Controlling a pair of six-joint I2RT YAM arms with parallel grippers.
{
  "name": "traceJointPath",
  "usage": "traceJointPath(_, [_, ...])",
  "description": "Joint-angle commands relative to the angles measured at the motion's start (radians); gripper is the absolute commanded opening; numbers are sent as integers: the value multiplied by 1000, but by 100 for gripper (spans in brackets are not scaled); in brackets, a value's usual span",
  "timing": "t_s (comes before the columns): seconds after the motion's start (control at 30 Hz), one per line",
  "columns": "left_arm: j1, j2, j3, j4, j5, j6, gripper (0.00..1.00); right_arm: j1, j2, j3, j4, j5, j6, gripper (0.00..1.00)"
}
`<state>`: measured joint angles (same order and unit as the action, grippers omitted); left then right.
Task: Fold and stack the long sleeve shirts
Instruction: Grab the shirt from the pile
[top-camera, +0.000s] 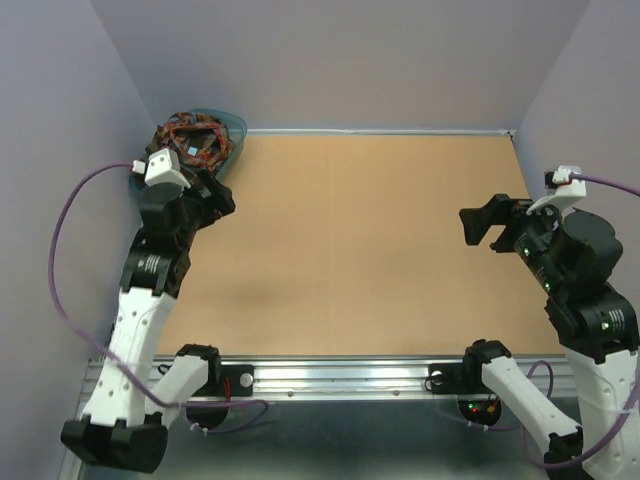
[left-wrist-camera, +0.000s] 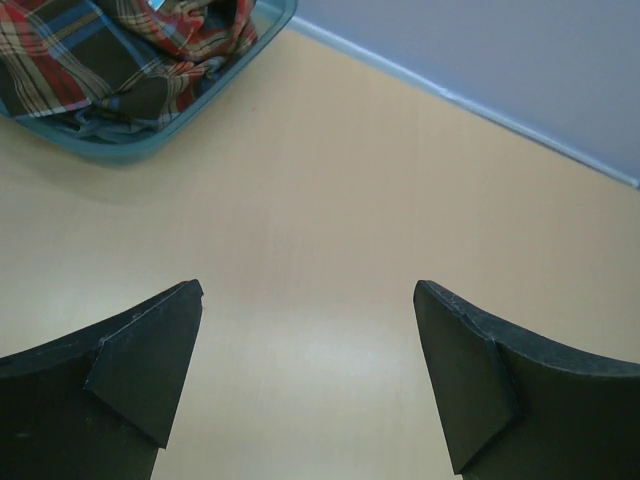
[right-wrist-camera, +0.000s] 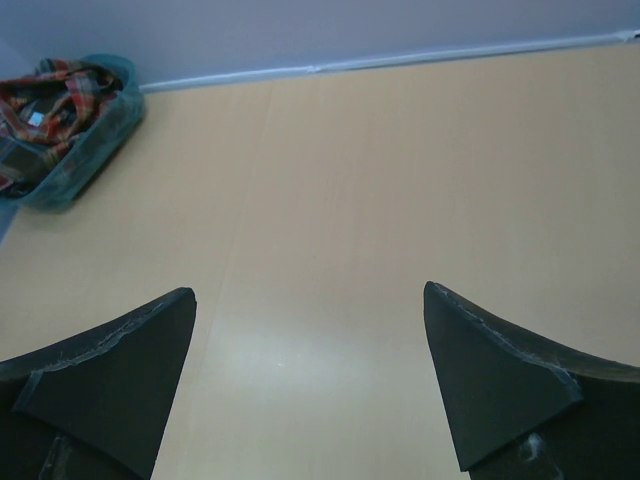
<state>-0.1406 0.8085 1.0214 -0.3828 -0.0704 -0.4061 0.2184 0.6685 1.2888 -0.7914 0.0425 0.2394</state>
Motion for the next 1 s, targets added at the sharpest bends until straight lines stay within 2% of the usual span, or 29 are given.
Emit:
traceJointPath(0.0, [15,177,15,189,-141,-10,99,10,34,-19,63,-105,-12,100])
traceJointPath(0.07, [36,253,49,243,-193,-5,99,10,65,-32,79,-173,-52,100])
traceJointPath(0.17, [101,395,81,313,-218,-40,99,22,107,-33,86,-190,-45,100])
traceJointPath(0.27, [162,549,195,338,-268,-56,99,32,99,-58,112,-259,-40,100])
traceJointPath(0.4, [222,740,285,377,-281,-114,99,32,88,-94,132,-251,-31,100])
traceJointPath(0.57, [234,905,437,438,-281,-106,99,30,82,-101,132,-253,-48,100])
traceJointPath(0.8, [259,1174,624,398,-281,-106,99,32,91,-114,133,-242,-77,100])
traceJointPath(0.97, [262,1293,732,322,-281,-106,99,32,103,-121,135,-210,-91,100])
